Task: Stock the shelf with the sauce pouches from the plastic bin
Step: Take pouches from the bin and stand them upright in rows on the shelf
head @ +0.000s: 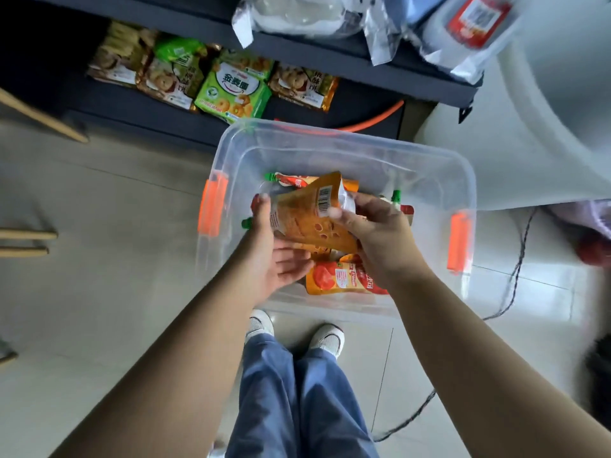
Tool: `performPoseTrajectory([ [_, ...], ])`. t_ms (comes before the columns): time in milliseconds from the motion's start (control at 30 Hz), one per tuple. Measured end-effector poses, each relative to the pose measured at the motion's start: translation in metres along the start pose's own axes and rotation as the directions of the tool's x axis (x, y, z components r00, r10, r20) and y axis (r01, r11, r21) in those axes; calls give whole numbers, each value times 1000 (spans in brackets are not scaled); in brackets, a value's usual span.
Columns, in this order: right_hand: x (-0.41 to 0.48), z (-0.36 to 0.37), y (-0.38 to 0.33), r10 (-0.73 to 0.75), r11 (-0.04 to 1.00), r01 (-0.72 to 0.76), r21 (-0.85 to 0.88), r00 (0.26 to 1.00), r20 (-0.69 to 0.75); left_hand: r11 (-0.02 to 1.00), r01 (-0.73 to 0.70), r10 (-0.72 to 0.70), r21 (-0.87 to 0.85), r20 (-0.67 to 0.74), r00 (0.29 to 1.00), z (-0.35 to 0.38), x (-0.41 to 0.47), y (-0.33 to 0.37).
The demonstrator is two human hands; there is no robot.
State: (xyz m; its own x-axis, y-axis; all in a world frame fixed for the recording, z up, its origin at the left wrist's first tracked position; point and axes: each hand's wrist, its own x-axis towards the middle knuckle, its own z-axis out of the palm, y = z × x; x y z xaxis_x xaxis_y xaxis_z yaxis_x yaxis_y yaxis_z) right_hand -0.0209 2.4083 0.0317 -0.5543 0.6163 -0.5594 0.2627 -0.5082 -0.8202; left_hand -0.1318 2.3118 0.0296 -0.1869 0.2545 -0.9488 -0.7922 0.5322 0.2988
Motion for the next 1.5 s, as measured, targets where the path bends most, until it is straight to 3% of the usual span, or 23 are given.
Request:
performPoseTrajectory([
  [67, -18, 1, -7, -99, 986, 104, -134, 994, 42, 974, 158, -129, -165, 177, 976, 2, -6, 11],
  [133, -32, 3, -6, -147, 939, 170, -300, 984, 98, 976, 161, -122, -144, 251, 960, 0, -9, 17],
  [200, -44, -1, -4, -57, 934, 119, -338, 980, 190, 992, 127, -118, -20, 250, 961, 0, -13, 14],
  [300, -45, -25, -7, 188, 952, -90, -293, 926, 328, 987, 69, -101, 145, 225, 969, -10, -14, 6],
  [367, -28, -46, -4, 287, 912, -191, -362, 930, 232, 972, 14, -68, 234, 222, 973, -22, -14, 3],
  [467, 4, -70, 13, 399, 858, -383, -342, 917, -24, 956, 4, -81, 293, 251, 965, -34, -10, 1],
  [567, 38, -75, 40, 433, 800, -444, -403, 893, -125, 969, -7, -49, 246, 221, 974, -36, 2, -6],
  [633, 55, -71, 59, 423, 723, -438, -535, 892, -160, 979, -35, -3, 202, 187, 982, -36, 12, -11],
  [733, 63, -58, 82, 498, 565, -410, -716, 861, -101, 973, -59, 31, 222, 127, 991, -40, 27, -16],
  [833, 60, -47, 93, 569, 530, -390, -753, 822, -25, 936, -61, 35, 346, 79, 996, -45, 33, -22],
  [933, 64, -39, 93, 601, 428, -210, -879, 793, 103, 920, -85, 48, 382, 104, 993, -52, 34, -27],
  [1067, 68, -25, 88, 638, 138, 62, -988, 758, 137, 923, -98, 57, 372, 121, 991, -56, 31, -29],
  [1167, 74, -20, 79, 737, 38, 137, -990, 665, 120, 936, -101, 52, 337, 151, 987, -55, 25, -30],
  [1233, 76, -23, 73, 778, 50, 110, -993, 619, 108, 941, -98, 44, 324, 169, 985, -54, 21, -31],
  [1333, 72, -27, 68, 767, 177, 13, -984, 625, 146, 948, -87, 35, 307, 170, 985, -59, 20, -30],
  [1400, 68, -28, 68, 720, 348, -79, -934, 661, 212, 955, -101, 56, 279, 165, 985, -60, 16, -27],
  [1500, 71, -27, 60, 536, 672, -236, -701, 809, 241, 967, -146, 111, 210, 169, 979, -58, 14, -17],
])
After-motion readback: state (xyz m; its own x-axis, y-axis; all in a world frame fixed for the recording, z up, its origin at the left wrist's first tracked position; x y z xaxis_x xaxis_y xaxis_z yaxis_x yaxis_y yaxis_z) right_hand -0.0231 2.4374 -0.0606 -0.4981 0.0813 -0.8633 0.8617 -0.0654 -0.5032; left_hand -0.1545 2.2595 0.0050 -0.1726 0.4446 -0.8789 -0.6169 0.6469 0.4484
